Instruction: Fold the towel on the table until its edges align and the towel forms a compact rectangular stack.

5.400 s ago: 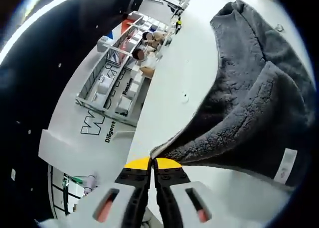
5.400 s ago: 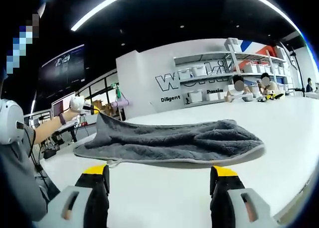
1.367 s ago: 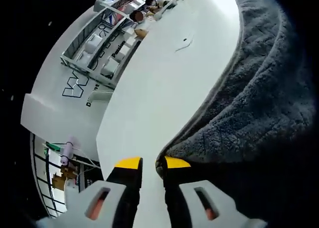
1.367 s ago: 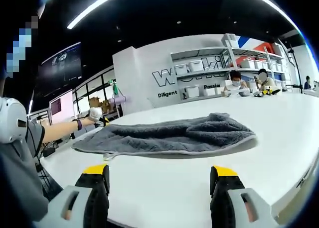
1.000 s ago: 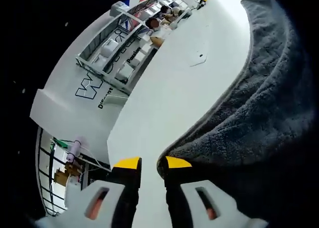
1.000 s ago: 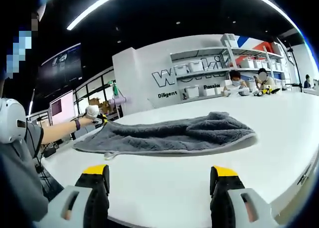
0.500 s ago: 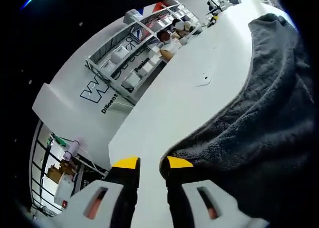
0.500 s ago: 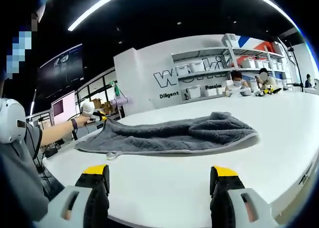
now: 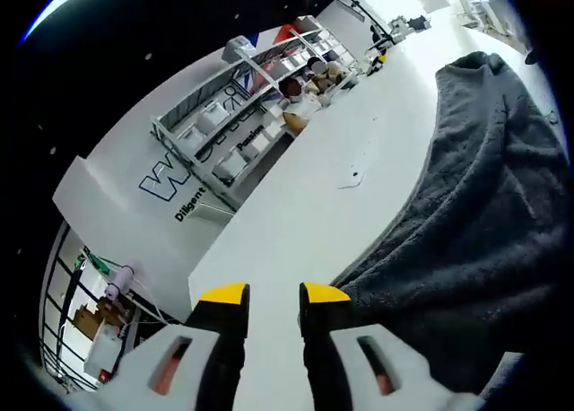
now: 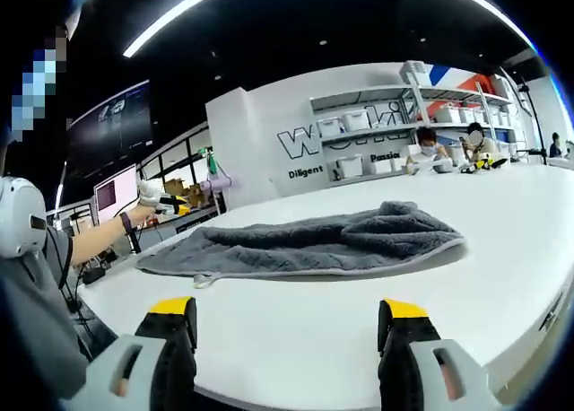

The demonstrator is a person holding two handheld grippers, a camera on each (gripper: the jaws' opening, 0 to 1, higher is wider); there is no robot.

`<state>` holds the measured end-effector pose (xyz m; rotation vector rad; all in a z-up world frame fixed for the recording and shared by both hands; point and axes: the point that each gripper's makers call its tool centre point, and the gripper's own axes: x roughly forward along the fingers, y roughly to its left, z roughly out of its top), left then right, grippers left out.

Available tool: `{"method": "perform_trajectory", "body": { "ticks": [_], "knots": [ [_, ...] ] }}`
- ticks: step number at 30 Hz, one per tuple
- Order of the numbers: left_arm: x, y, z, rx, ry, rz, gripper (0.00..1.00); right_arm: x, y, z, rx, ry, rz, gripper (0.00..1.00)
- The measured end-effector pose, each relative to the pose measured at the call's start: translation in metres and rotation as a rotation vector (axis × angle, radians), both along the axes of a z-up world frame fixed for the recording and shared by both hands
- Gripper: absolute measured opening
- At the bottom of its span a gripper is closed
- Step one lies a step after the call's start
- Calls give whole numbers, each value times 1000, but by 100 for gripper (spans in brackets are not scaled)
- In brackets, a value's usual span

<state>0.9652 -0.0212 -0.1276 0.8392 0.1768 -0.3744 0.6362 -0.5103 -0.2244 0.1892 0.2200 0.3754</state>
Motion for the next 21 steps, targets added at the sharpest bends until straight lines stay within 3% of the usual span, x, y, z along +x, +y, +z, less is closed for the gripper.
{"method": "perform_trajectory", "body": {
  "ticks": [10,12,21],
  "knots": [
    [-46,-34,19,-62,-9,-89,26,1,-2,0,-2,-2,1,87],
    [-56,-40,23,-103,-7,-115,26,2,-2,1,-2,-2,2,87],
    [-98,-48,29,-194,20,-171,29,5,0,1,-5,0,9,87]
  ]
}}
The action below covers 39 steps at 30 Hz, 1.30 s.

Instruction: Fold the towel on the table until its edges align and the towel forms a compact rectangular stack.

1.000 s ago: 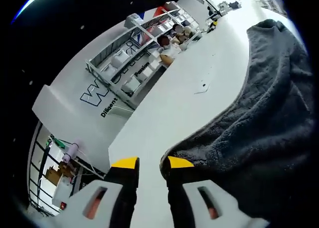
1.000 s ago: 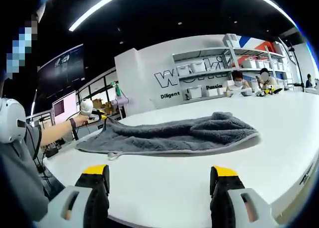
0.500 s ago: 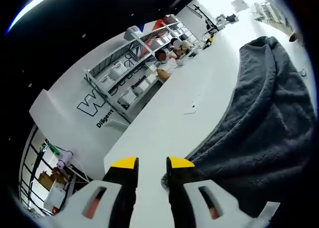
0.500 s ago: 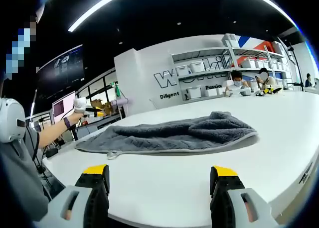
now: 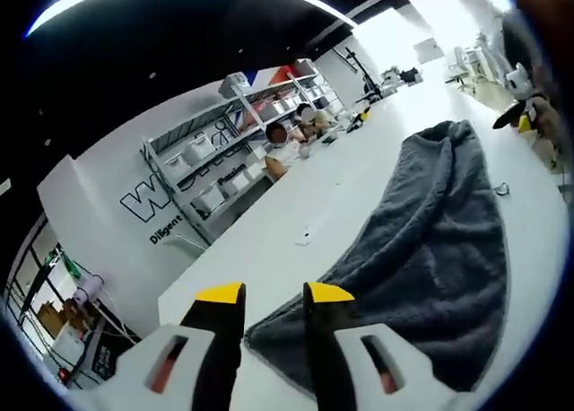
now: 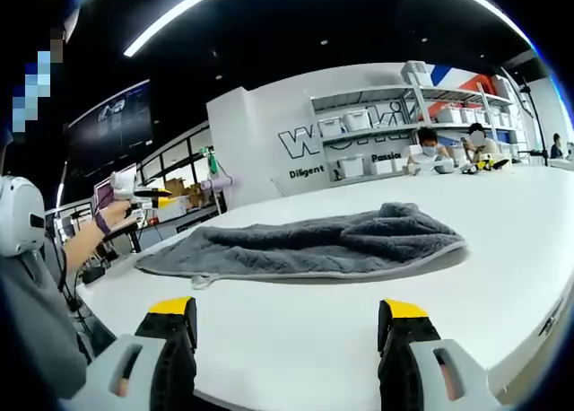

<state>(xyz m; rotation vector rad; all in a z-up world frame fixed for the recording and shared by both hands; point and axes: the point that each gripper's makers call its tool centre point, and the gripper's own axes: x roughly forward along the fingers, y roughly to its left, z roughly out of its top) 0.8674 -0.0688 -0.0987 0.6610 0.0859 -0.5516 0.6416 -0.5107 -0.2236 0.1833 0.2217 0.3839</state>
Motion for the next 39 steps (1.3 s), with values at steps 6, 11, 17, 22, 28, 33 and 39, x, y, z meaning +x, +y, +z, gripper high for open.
{"method": "perform_trajectory", "body": {
  "ticks": [6,11,17,22,28,33,39],
  "knots": [
    [-24,3,-7,-60,43,-6,32,3,3,0,-7,4,10,87],
    [-48,2,-11,-132,80,-13,34,5,5,1,-9,3,13,87],
    [-77,-8,-21,-249,121,-53,37,8,9,-2,-10,13,20,87],
    [-98,-16,-23,-343,139,-65,42,9,12,-1,-14,12,27,87],
    [-120,-27,-26,-440,185,-94,47,10,13,-2,-17,16,28,87],
    [-135,-39,-29,-477,216,-123,53,12,17,-3,-15,21,36,87],
    [-152,-58,-31,-549,282,-198,56,12,18,-2,-22,23,44,87]
  ]
}}
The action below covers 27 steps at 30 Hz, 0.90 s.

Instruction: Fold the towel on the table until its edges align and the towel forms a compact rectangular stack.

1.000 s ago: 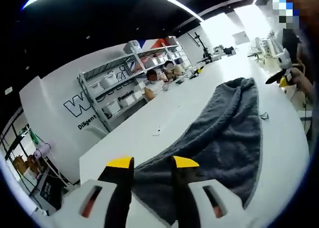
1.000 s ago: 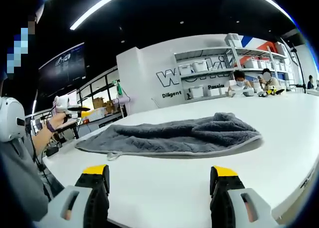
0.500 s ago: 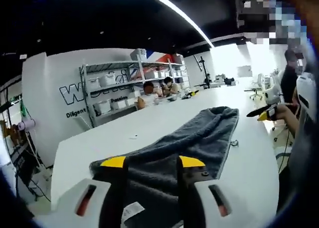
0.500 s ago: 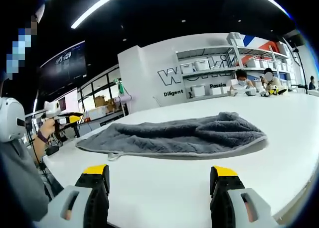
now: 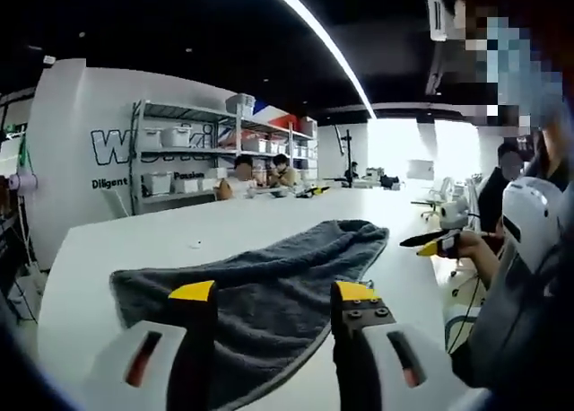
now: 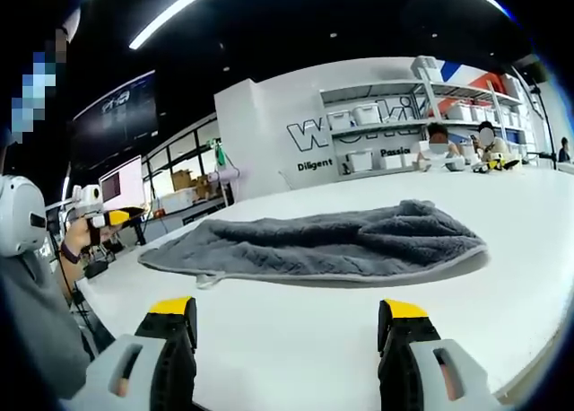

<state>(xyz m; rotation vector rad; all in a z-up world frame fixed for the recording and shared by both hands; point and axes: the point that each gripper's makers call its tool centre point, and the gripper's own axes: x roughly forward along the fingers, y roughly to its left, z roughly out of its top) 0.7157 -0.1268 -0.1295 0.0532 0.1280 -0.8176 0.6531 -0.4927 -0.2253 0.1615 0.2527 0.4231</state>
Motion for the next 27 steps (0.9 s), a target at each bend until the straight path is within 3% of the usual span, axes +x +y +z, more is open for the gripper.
{"method": "perform_trajectory", "body": {
  "ticks": [7,15,22,27],
  "knots": [
    [-9,-11,-11,-26,36,-26,61,-3,-3,-5,2,16,-7,87],
    [-13,-24,-22,-26,30,-26,70,-4,-2,0,-5,14,-11,87],
    [-10,-30,-26,-92,42,-30,74,-10,-3,4,-16,8,-27,87],
    [-9,-32,-29,-81,37,-18,78,-12,-4,3,-25,16,-37,87]
  ]
}}
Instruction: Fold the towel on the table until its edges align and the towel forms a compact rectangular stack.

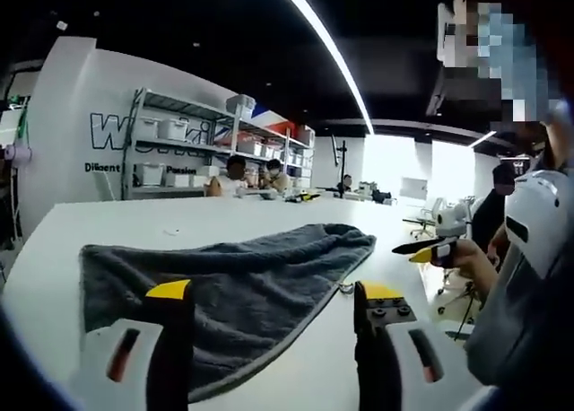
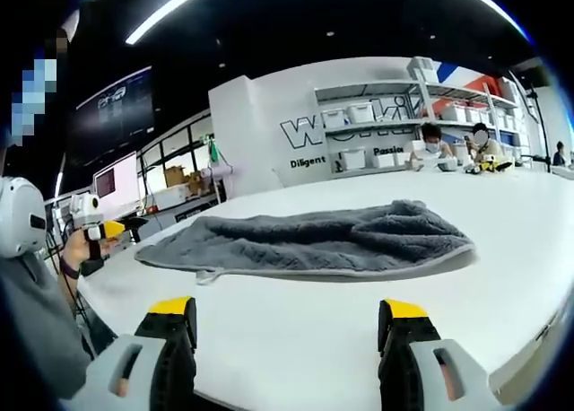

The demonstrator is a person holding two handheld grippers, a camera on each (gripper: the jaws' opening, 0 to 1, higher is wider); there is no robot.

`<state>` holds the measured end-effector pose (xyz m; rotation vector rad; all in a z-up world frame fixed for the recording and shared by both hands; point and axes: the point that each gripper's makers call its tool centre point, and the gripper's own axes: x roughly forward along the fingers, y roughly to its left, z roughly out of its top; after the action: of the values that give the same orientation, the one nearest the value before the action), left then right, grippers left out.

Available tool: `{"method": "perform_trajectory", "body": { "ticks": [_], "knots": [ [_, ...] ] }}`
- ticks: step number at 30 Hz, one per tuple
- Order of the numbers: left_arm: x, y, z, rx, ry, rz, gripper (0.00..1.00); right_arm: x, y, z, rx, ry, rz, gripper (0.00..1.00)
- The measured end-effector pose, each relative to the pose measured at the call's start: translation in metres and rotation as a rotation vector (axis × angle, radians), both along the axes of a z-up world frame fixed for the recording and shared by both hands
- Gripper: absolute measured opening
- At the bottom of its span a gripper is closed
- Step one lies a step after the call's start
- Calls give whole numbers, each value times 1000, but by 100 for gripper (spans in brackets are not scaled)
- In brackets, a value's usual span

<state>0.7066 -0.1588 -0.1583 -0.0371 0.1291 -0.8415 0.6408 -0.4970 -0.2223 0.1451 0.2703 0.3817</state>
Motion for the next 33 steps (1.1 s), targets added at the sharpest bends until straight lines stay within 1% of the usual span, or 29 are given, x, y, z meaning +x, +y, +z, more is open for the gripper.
{"method": "perform_trajectory", "body": {
  "ticks": [4,6,8,10,13,18,24,29,33],
  "knots": [
    [-1,0,2,-21,-1,1,80,2,-1,1,-5,-2,3,87],
    [0,1,0,-20,6,12,82,4,-1,1,-4,-3,6,87],
    [2,4,-4,-10,13,37,84,6,-2,1,-2,-4,9,87],
    [4,7,-9,17,21,66,87,8,-4,0,-2,-2,12,87],
    [5,7,-14,28,31,80,89,9,-6,1,-4,-1,16,87],
    [2,6,-17,-6,63,77,91,9,-12,4,-8,-10,11,87],
    [3,10,-20,2,77,105,95,9,-18,3,-9,-7,2,87],
    [2,10,-19,-33,96,104,98,11,-20,5,-11,-10,5,87],
    [0,9,-20,-39,106,98,99,12,-20,8,-15,-16,12,87]
  ]
}}
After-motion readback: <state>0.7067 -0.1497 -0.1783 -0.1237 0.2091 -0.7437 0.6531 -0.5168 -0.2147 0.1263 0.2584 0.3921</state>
